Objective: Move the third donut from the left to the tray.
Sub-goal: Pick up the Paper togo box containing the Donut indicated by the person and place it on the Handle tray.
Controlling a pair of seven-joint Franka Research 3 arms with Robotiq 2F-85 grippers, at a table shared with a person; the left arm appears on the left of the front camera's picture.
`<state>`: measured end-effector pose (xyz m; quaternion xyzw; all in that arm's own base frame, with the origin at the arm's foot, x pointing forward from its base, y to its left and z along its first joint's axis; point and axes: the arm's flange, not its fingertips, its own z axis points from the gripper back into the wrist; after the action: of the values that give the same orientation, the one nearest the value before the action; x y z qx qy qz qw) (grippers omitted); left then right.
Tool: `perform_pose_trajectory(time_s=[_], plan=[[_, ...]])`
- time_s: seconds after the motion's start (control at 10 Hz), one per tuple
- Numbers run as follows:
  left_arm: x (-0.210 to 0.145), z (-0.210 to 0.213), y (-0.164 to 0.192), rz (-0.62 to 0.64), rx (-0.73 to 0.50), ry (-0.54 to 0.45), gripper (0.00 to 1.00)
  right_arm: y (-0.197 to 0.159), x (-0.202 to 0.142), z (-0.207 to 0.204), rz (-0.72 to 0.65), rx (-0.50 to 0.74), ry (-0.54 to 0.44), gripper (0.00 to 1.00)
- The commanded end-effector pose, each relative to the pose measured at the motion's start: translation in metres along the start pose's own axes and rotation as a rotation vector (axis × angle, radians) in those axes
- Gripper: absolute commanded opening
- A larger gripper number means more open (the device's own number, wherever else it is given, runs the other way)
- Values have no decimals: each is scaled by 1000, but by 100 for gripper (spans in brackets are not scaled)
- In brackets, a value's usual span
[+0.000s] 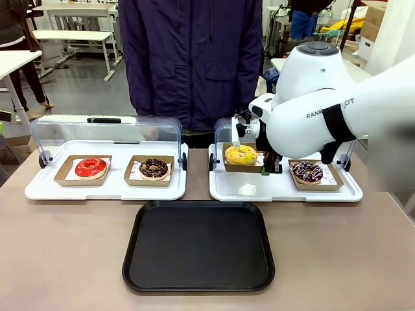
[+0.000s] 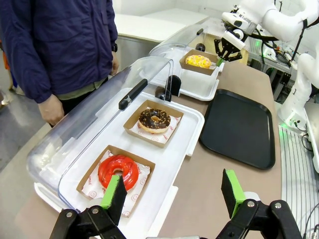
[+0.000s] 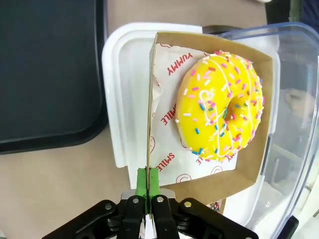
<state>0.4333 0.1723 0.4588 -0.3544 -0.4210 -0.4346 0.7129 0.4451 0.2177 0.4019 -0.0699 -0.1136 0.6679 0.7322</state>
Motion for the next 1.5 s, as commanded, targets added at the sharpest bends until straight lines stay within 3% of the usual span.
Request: perform_pose_trajectory(time_s=[0.0, 0.5, 1.4], plan=[[3, 0, -2, 7, -3, 6, 100, 30, -1, 7, -42, -48, 7, 2], [3, 0, -2, 7, -3, 6, 100, 110, 10, 24, -60, -45, -33, 2], [3, 0, -2, 7, -3, 6, 100, 173, 65, -8, -38, 12, -33, 2]])
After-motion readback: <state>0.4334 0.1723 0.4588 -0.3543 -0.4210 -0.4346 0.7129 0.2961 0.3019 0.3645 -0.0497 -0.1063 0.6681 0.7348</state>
